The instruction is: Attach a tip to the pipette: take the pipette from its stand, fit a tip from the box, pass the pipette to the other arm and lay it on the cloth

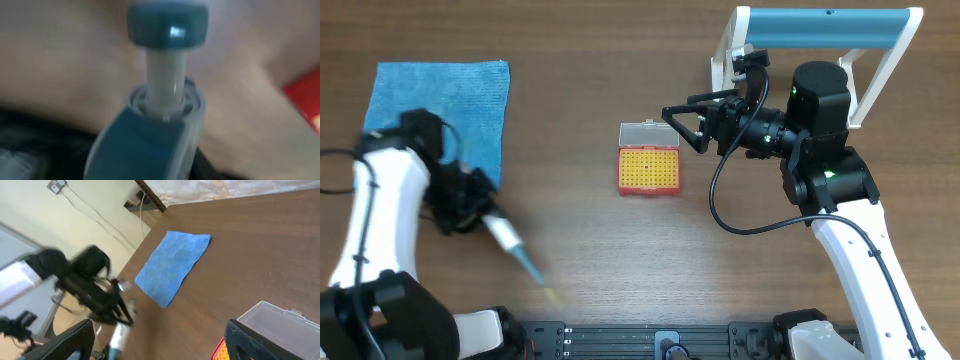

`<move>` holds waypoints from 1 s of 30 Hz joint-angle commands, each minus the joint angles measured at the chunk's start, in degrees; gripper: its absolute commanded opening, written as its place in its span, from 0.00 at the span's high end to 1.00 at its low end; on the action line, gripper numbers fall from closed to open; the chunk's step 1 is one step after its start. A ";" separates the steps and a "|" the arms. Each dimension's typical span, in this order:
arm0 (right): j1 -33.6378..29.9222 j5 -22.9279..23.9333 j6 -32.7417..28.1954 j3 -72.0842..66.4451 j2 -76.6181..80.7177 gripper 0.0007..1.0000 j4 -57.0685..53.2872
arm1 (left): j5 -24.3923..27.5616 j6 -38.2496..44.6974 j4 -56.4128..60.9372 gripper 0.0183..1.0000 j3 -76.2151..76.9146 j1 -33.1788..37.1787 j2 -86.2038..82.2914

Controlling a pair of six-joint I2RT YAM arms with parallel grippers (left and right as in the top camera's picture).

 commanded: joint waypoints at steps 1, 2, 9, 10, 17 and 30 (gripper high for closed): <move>-0.28 -0.04 0.17 0.15 2.27 0.15 -0.11 | -17.22 12.20 -13.27 0.99 25.64 6.40 10.91; -0.28 -0.04 0.20 0.15 3.13 0.15 -0.39 | -18.99 12.57 -15.56 0.99 32.79 7.15 14.73; -0.81 5.53 0.31 0.15 7.78 0.15 -13.40 | -21.31 23.87 -12.11 0.99 70.23 7.02 37.20; -1.42 10.16 0.98 0.15 7.96 0.15 -15.19 | -21.55 25.46 -11.26 0.99 74.64 6.99 40.68; -4.09 48.59 2.40 0.66 6.60 0.15 -20.31 | -23.04 33.24 -4.22 0.99 79.32 6.10 52.61; -2.23 52.92 7.43 1.16 6.23 0.15 -20.41 | -19.32 38.86 -3.10 0.99 79.25 5.44 65.09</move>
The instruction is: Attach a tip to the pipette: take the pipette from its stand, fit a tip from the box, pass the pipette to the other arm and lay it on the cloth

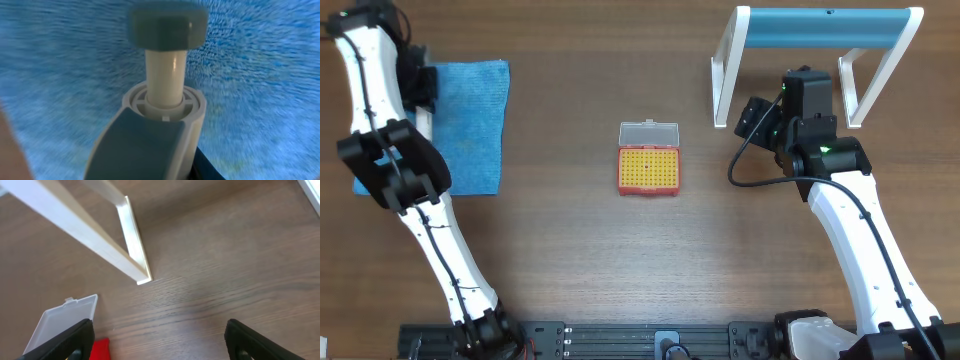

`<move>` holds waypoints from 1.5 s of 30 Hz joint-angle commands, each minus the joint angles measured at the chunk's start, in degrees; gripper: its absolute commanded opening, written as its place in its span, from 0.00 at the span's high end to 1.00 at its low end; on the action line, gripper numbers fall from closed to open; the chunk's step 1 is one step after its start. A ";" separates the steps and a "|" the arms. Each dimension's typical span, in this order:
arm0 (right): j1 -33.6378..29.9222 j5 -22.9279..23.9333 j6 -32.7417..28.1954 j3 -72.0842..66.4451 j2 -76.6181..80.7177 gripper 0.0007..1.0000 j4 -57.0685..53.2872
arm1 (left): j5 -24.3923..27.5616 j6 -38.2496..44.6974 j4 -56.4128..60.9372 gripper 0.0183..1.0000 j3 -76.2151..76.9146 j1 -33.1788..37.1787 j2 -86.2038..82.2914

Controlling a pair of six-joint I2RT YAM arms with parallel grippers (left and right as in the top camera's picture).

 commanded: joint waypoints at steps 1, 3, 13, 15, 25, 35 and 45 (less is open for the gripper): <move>2.21 -0.20 3.50 1.16 -1.22 0.15 0.00 | 0.59 2.73 0.85 0.99 1.33 -0.04 1.95; 2.75 0.13 3.63 1.16 -1.22 0.15 -0.15 | 0.63 3.26 1.07 0.99 1.33 -0.04 1.95; 2.78 0.15 4.15 1.16 -1.22 0.15 -0.15 | 4.70 5.27 5.05 0.99 1.29 -0.02 2.49; 2.78 0.15 4.26 1.16 -1.22 0.15 -0.13 | 5.27 5.27 5.05 0.99 1.27 -0.02 2.49; 2.78 0.28 4.46 1.16 -1.22 0.15 -0.11 | 3.85 4.55 5.09 0.88 1.27 -0.02 2.49; 2.78 0.26 4.44 1.16 -1.22 0.15 -0.11 | 3.85 3.82 4.76 0.12 1.31 -0.68 2.45; 2.01 2.71 3.52 1.20 -2.93 0.15 4.72 | -1.25 -3.45 -9.66 0.11 15.32 -1.97 -6.69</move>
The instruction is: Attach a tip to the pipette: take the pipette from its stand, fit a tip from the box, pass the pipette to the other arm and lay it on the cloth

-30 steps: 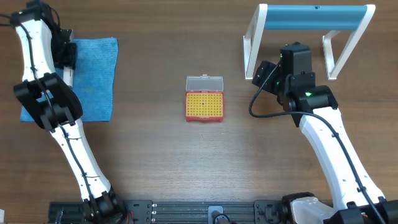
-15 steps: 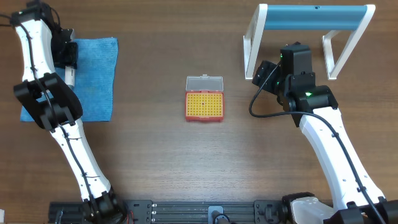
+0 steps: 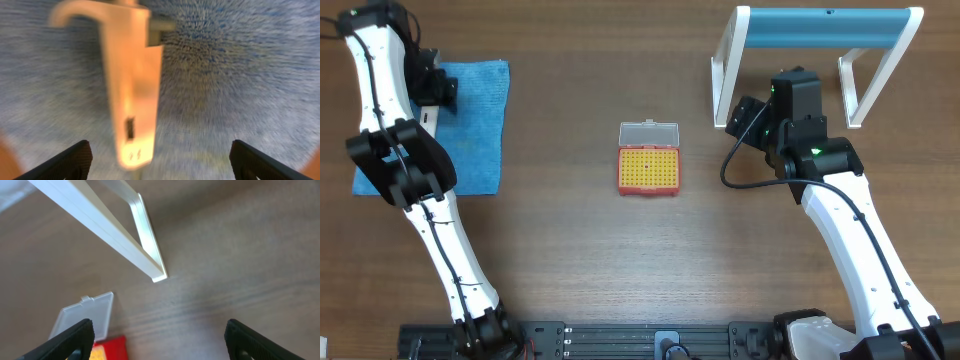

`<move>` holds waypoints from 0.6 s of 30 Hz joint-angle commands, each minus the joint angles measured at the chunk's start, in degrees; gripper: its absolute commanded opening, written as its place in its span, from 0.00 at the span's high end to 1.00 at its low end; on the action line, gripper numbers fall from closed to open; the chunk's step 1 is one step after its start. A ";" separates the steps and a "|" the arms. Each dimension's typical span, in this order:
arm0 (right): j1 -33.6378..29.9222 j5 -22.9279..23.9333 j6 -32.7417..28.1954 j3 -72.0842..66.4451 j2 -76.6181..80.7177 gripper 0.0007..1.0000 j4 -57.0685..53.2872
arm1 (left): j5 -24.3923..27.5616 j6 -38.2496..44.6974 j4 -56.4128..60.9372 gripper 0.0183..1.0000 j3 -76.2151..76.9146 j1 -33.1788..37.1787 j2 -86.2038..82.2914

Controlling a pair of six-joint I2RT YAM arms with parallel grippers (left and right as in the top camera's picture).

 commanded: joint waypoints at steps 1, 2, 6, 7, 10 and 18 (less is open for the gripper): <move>-0.83 4.31 -0.70 1.20 -3.91 0.15 3.69 | 0.22 -4.00 -6.01 0.11 10.84 -0.44 -10.69; -1.03 6.43 -1.07 1.20 -5.18 0.15 4.00 | 0.55 -4.79 -6.25 0.11 11.80 -0.42 -13.20; -1.29 17.27 -2.99 1.20 -11.54 0.15 3.87 | 2.36 -5.31 -6.25 0.11 11.82 -0.42 -24.65; -1.29 19.96 -2.99 1.20 -13.57 0.15 3.78 | 5.16 -5.33 -6.25 0.11 11.82 -0.42 -28.94; -1.27 24.48 -3.52 1.18 -18.01 0.15 2.23 | 10.62 -6.27 -6.27 0.11 10.88 -0.44 -37.09; -1.22 27.45 -14.75 0.39 -28.55 0.15 -9.90 | 16.52 -7.06 -6.23 0.11 -17.79 -0.44 -68.32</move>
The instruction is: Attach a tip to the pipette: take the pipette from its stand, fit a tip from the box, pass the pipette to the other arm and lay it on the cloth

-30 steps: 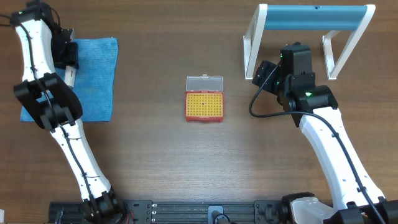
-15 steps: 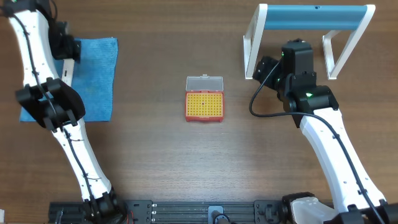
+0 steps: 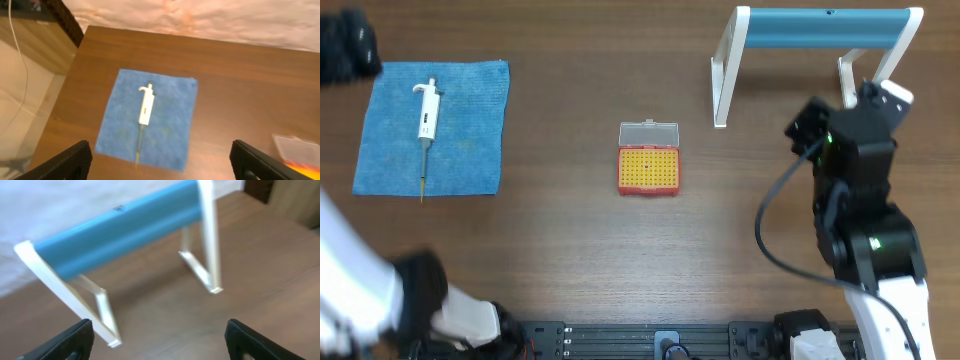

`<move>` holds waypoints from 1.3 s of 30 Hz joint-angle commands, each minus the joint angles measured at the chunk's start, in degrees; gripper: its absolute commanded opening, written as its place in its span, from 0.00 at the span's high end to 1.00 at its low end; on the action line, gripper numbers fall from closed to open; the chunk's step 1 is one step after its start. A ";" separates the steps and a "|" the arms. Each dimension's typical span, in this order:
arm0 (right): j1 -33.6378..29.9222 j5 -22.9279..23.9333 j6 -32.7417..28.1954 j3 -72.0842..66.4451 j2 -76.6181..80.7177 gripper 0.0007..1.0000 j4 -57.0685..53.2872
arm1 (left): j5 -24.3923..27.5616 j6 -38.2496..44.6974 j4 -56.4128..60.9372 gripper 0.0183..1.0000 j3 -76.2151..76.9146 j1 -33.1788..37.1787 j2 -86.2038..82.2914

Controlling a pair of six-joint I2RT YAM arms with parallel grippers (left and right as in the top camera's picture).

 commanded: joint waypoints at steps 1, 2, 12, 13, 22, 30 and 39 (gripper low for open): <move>-0.20 3.82 -8.24 -0.70 -5.70 0.15 -3.21 | 6.62 -1.22 -0.52 0.11 -25.83 -0.02 -19.54; -0.20 3.82 -8.76 -1.20 -6.62 0.15 -3.17 | 7.19 -1.73 -0.46 0.11 -30.18 -0.02 -22.60; -0.20 0.96 -12.28 -16.52 -25.42 0.15 2.23 | 10.34 -25.66 28.00 0.11 -84.98 -0.02 -57.64; -0.20 0.98 -12.28 -18.36 -27.78 0.15 3.50 | 10.54 -29.97 30.88 0.11 -88.13 -0.02 -59.21; -0.20 0.61 -13.29 -29.20 -46.38 0.15 8.39 | 12.48 -38.60 41.07 0.11 -101.98 -0.02 -60.81; -0.20 2.29 -13.29 -29.92 -47.19 0.15 -5.31 | 11.98 -38.60 46.45 0.10 -101.98 -0.02 -60.70; -0.20 2.29 -13.27 -29.94 -47.19 0.15 -21.18 | 11.96 -38.60 46.07 0.10 -101.98 -0.02 -60.72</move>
